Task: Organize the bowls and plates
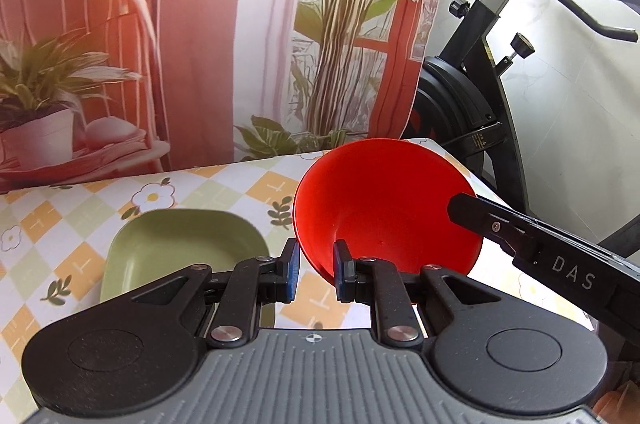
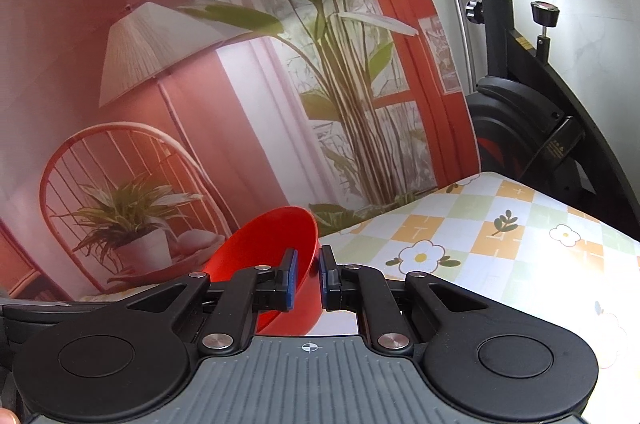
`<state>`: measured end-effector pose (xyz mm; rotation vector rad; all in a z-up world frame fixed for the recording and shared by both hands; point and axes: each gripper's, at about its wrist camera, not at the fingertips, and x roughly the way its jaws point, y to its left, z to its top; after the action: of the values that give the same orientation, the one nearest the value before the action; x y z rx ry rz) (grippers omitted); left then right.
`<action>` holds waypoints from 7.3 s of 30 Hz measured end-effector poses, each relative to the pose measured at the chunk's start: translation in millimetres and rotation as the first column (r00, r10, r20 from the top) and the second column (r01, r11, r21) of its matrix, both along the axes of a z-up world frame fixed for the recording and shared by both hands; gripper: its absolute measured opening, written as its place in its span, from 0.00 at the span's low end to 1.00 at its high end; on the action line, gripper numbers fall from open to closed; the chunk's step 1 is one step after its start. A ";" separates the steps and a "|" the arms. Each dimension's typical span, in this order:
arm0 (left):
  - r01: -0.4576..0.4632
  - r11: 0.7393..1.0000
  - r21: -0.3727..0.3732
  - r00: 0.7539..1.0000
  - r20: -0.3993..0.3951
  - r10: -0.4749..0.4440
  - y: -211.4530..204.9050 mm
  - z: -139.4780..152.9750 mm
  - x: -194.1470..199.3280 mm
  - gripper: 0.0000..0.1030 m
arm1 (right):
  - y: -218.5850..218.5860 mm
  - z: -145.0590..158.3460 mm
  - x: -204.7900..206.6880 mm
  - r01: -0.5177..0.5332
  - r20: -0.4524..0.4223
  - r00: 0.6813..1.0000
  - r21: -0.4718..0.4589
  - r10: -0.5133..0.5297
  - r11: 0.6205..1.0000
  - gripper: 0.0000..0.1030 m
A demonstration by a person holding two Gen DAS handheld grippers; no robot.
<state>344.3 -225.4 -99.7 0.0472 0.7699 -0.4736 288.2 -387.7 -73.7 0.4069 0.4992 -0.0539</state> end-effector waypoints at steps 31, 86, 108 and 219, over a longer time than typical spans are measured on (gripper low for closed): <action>-0.025 0.998 -0.066 0.999 0.042 0.027 85.8 3.4 -96.0 0.18 | 69.1 2.3 -89.5 -0.050 -0.041 0.998 0.035 0.051 0.998 0.12; 0.043 0.999 0.011 0.996 -0.073 -0.042 73.6 -55.3 -101.5 0.22 | 53.9 -58.5 -98.9 0.009 -0.155 0.988 0.070 0.002 0.998 0.13; -0.107 0.990 -0.088 0.994 -0.003 0.107 105.9 -14.9 -73.7 0.24 | 28.6 -3.5 -72.6 0.018 -0.028 0.999 -0.066 -0.020 0.998 0.18; -0.070 0.994 -0.089 0.996 -0.064 0.064 136.2 -38.9 34.8 0.25 | 111.3 -56.7 87.8 -0.242 -0.236 0.943 -0.006 0.234 0.970 0.10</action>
<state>379.1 -89.1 -138.5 -0.0780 0.8064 -0.4475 376.0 -276.4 -130.4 0.3041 0.7771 0.1250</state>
